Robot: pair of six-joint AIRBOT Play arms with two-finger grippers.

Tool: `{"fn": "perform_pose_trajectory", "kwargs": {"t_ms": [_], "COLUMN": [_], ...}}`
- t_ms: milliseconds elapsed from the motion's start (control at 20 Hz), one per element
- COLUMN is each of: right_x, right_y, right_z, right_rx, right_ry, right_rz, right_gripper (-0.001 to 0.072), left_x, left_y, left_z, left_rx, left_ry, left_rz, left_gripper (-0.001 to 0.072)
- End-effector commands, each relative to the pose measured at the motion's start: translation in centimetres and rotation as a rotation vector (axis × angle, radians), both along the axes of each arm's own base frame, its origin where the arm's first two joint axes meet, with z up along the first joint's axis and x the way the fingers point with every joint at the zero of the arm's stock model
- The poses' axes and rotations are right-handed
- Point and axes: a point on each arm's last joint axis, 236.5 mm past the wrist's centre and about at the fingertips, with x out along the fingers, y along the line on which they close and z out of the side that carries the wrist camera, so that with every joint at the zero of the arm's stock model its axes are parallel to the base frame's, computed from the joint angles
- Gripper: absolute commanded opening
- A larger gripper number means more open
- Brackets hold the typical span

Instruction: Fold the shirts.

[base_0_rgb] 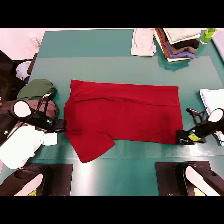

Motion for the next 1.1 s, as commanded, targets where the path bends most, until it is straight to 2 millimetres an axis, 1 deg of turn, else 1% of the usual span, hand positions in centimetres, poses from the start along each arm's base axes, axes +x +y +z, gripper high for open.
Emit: {"fn": "perform_pose_trajectory", "kwargs": {"t_ms": [0, 50, 100, 200, 350, 500, 600, 700, 750, 800, 850, 900, 950, 1000, 1050], "right_x": [1.9, 2.2, 2.4, 2.4, 2.6, 2.6, 2.6, 2.6, 2.6, 2.4, 2.4, 2.4, 2.4, 2.4, 2.3], "right_y": [0.3, 0.5, 0.6, 0.7, 0.7, 0.7, 0.7, 0.7, 0.7, 0.7, 0.7, 0.7, 0.7, 0.7, 0.8], "right_z": [-0.2, 0.1, 0.4, 0.9, 1.4, 1.4, 1.4, 1.4, 1.4, 1.4, 1.4, 1.4, 1.4, 1.4, 1.4], "right_rx": [-0.059, -0.065, -0.069, -0.071, -0.075, -0.075, -0.074, -0.073, -0.073, -0.072, -0.072, -0.072, -0.072, -0.072, -0.07], "right_ry": [-0.087, -0.112, -0.129, -0.147, -0.175, -0.173, -0.172, -0.172, -0.171, -0.166, -0.165, -0.165, -0.165, -0.165, -0.159], "right_rz": [0.055, 0.06, 0.061, 0.065, 0.063, 0.064, 0.063, 0.063, 0.064, 0.065, 0.065, 0.065, 0.065, 0.065, 0.067], "right_gripper": [0.0043, 0.0022, 0.0022, 0.0022, 0.0022, 0.0022, 0.0022, 0.0022, 0.0022, 0.0022, 0.0022, 0.0022, 0.0022, 0.0022, 0.0021], "left_x": [-1.7, -2.3, -2.9, -3.9, -4.5, -4.8, -4.3, -3.0, -2.6, -2.4, -2.3, -2.3, -2.3, -2.3, -2.2], "left_y": [0.2, 0.3, 0.3, -0.4, -2.0, -2.9, -3.7, -3.8, -3.8, -3.9, -3.8, -3.8, -3.9, -4.0, -4.0], "left_z": [-1.3, -1.8, -2.1, -2.6, -3.1, -4.4, -5.0, -5.0, -5.0, -5.0, -5.0, -5.0, -5.0, -4.9, -4.8], "left_rx": [0.007, 0.009, 0.008, -0.021, -0.095, -0.144, -0.185, -0.196, -0.199, -0.201, -0.2, -0.198, -0.199, -0.202, -0.202], "left_ry": [0.06, 0.082, 0.101, 0.138, 0.162, 0.16, 0.136, 0.084, 0.069, 0.058, 0.05, 0.05, 0.04, 0.028, 0.026], "left_rz": [0.0, -0.001, -0.002, 0.005, 0.035, 0.077, 0.123, 0.148, 0.154, 0.147, 0.14, 0.137, 0.109, 0.077, 0.072], "left_gripper": [0.0308, 0.0309, 0.0311, 0.0558, 0.0561, 0.0561, 0.056, 0.0559, 0.0529, 0.0478, 0.0478, 0.0378, 0.0102, 0.0023, 0.0022]}}
